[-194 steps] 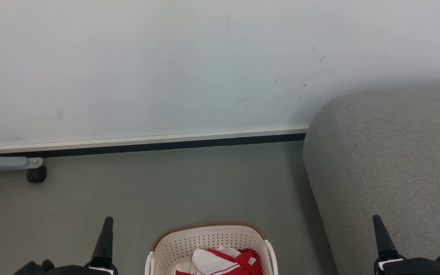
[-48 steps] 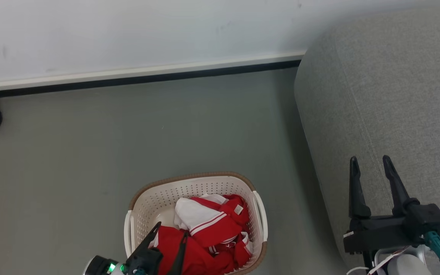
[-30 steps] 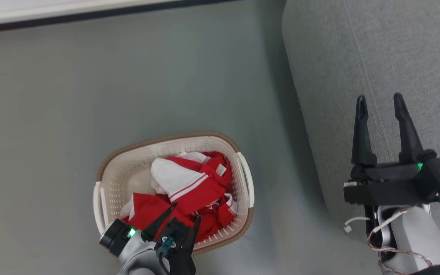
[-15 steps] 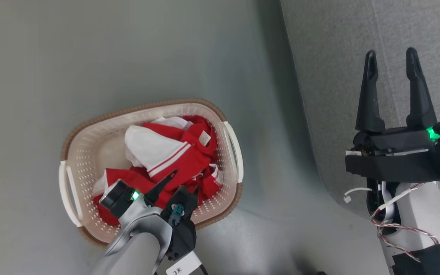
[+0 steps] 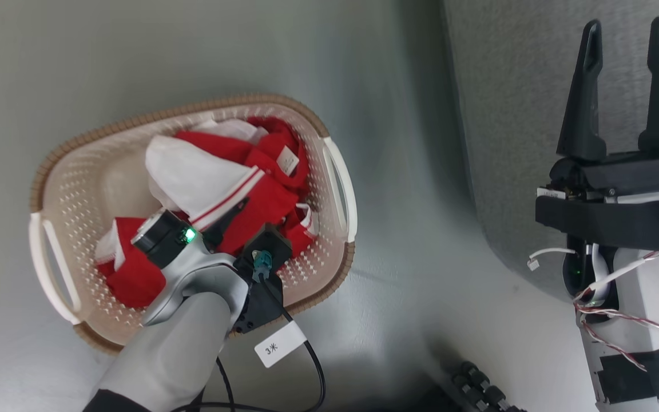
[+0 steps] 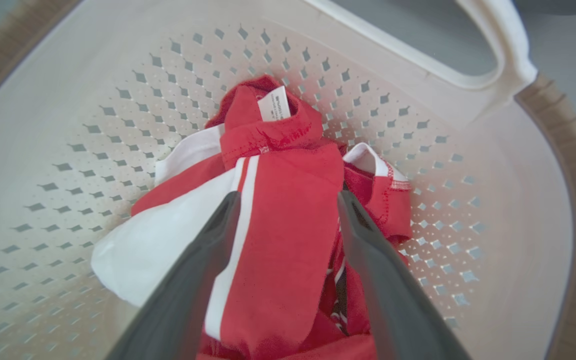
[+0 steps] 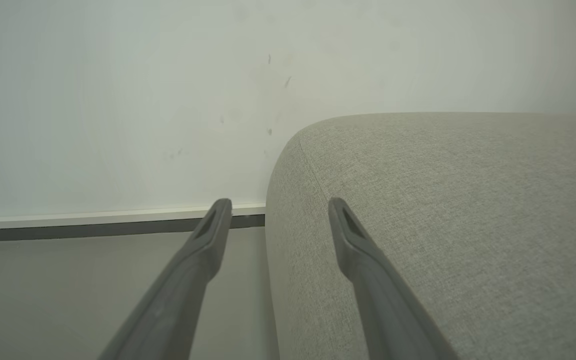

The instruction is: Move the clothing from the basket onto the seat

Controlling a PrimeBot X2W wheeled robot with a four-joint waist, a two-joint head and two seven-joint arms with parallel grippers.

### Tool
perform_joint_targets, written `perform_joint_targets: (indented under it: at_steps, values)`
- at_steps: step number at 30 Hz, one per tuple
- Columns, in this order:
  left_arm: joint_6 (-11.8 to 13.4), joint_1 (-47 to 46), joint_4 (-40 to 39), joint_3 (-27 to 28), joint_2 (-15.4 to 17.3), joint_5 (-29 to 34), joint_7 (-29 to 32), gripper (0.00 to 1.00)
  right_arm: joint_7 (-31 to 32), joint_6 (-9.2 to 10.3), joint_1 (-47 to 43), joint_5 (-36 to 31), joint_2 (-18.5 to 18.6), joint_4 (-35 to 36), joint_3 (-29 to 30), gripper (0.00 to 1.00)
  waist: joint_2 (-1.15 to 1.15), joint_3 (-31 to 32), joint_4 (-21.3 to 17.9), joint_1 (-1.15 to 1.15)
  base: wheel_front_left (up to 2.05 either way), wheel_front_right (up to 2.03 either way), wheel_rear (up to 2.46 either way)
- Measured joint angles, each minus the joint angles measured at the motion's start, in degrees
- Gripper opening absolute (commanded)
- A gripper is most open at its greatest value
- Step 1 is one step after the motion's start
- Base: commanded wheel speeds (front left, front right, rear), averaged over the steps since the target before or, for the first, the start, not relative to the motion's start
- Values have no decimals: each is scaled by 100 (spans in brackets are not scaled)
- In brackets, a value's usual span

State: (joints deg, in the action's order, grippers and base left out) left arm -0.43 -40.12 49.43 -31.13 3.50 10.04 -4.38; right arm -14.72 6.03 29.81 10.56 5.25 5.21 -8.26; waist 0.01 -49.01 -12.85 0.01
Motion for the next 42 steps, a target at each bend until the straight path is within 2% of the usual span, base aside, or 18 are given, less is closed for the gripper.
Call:
perform_joint_targets:
  at_steps: [8,13,21,22,23,24,25,33,42]
  values:
    - [154,-320,392,-36,86,141,9,100,0,0,178,-1,-58,-56,12,100,0,-501,-57,0,0,0,0]
    - [299,-526,582,-36,110,225,27,100,0,0,255,-1,-74,-79,12,100,0,-625,-74,0,0,0,0]
    - [355,-777,872,-33,137,269,183,99,-8,-29,291,-1,-99,-71,9,100,-1,-756,-144,-1,0,0,0]
    - [364,-800,906,-31,132,269,197,85,-8,-33,297,-1,-104,-73,9,100,-1,-765,-152,0,0,0,0]
    - [394,-820,939,-29,127,268,212,49,-8,-33,310,-1,-111,-76,8,100,-1,-772,-160,0,0,0,0]
    - [399,-835,972,-25,126,268,230,34,-8,-34,321,-1,-116,-78,8,100,-1,-778,-165,-1,0,0,0]
    - [401,-854,1003,-24,125,268,235,1,-8,-38,328,-2,-120,-78,8,100,-1,-783,-171,-1,0,0,0]
    - [447,-905,1124,-4,41,221,120,0,-8,-52,344,-57,-136,-200,41,100,-1,-712,-142,0,0,0,0]
    - [499,-775,1069,342,-43,-304,-437,0,-7,-109,376,-94,-136,-449,56,100,-1,-431,-26,0,0,0,0]
